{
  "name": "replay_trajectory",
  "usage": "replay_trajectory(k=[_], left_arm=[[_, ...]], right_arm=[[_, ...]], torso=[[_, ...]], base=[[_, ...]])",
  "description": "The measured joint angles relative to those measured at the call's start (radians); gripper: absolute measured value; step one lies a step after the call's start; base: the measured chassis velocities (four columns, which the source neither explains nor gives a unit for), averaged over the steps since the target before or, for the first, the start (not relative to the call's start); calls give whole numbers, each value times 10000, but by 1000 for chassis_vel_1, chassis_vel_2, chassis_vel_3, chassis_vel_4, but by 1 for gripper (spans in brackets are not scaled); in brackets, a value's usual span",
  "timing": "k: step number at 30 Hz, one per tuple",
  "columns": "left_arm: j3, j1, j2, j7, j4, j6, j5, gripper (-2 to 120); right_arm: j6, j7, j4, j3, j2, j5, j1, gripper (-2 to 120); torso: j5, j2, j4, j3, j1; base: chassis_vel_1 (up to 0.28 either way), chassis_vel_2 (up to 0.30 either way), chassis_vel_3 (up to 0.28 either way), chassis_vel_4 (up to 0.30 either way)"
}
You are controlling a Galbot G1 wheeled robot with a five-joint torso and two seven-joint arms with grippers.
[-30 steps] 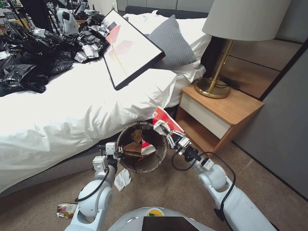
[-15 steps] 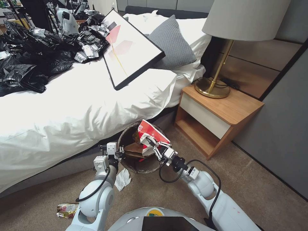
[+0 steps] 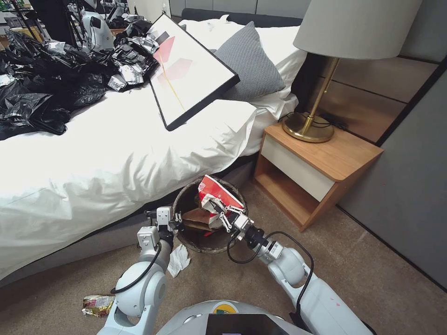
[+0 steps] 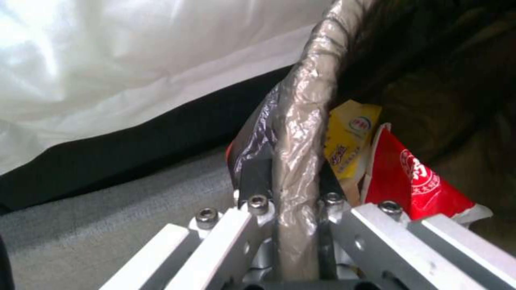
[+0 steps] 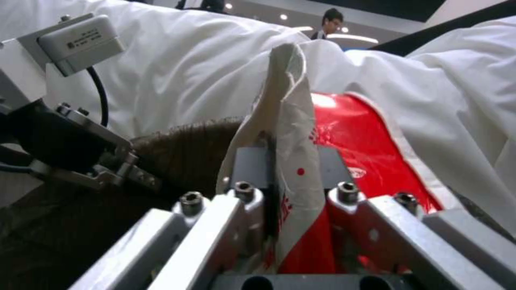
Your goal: Pick up the trash bin, then pick up the garbage from the floor and place it into the trash bin.
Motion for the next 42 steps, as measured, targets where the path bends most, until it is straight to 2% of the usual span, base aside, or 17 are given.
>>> replay_trajectory(k=[1, 2, 6, 7, 10, 12, 14, 15, 18, 19, 21, 23, 25, 38, 42], left_arm=[[1, 8, 4, -2, -5, 9, 0, 0], [1, 8, 4, -2, -5, 9, 0, 0], [45, 51, 9, -116, -91, 255, -89, 0], [45, 51, 9, -116, -91, 255, -89, 0], [86, 64, 6, -231, -213, 572, -309, 0], [84, 64, 6, -249, -226, 607, -336, 0], [76, 66, 6, -284, -247, 676, -391, 0], [76, 66, 6, -284, -247, 676, -391, 0], [61, 69, 10, -294, -278, 723, -430, 0], [61, 69, 10, -294, -278, 723, -430, 0], [59, 70, 12, -316, -324, 787, -494, 0], [58, 70, 12, -320, -330, 793, -499, 0], [61, 73, 13, -334, -345, 814, -521, 0], [74, 128, 81, -447, -440, 918, -587, 0], [62, 133, 99, -407, -443, 906, -573, 0]], right_arm=[[2, 3, -26, -12, 25, -18, 7, 18], [2, 3, -26, -12, 25, -18, 7, 18], [15, -12, -51, -25, 76, -36, 23, 36], [15, -12, -51, -25, 76, -36, 23, 36], [22, -49, -51, -36, 110, -40, 46, 53], [25, -59, -51, -36, 119, -41, 49, 55], [34, -74, -51, -38, 146, -45, 49, 66], [34, -74, -51, -38, 146, -45, 49, 66], [47, -98, -45, -37, 151, -55, 35, 80], [47, -98, -45, -37, 151, -55, 35, 80], [52, -105, -21, -30, 149, -61, 19, 89], [53, -106, -19, -30, 149, -62, 18, 91], [58, -127, -8, -17, 140, -64, 5, 99], [92, -196, 220, 161, -94, -37, -104, 100], [-27, 280, 578, 202, -36, -49, -152, 100]], torso=[[0, 0, 0, 0, 0], [0, 0, 0, 0, 0], [0, 0, 0, 0, 0], [0, 0, 0, 0, 0], [0, 0, 0, 0, 0], [0, 0, 0, 0, 0], [0, 0, 0, 0, 0], [0, 0, 0, 0, 0], [0, 0, 0, 0, 0], [0, 0, 0, 0, 0], [0, 0, 0, 0, 0], [0, 0, 0, 0, 0], [0, 0, 1, 0, 0], [1, 0, 0, 0, 0], [1, 0, 2, 0, 0]], base=[[0, 0, 0, 0], [0, 0, 0, 0], [0, 0, 0, 0], [0, 0, 0, 0], [0, 0, 0, 0], [0, 0, 0, 0], [0, 0, 0, 0], [0, 0, 0, 0], [0, 0, 0, 0], [0, 0, 0, 0], [0, 0, 0, 0], [0, 0, 0, 0], [0, 0, 0, 0], [0, 0, 0, 0], [0, 0, 0, 0]])
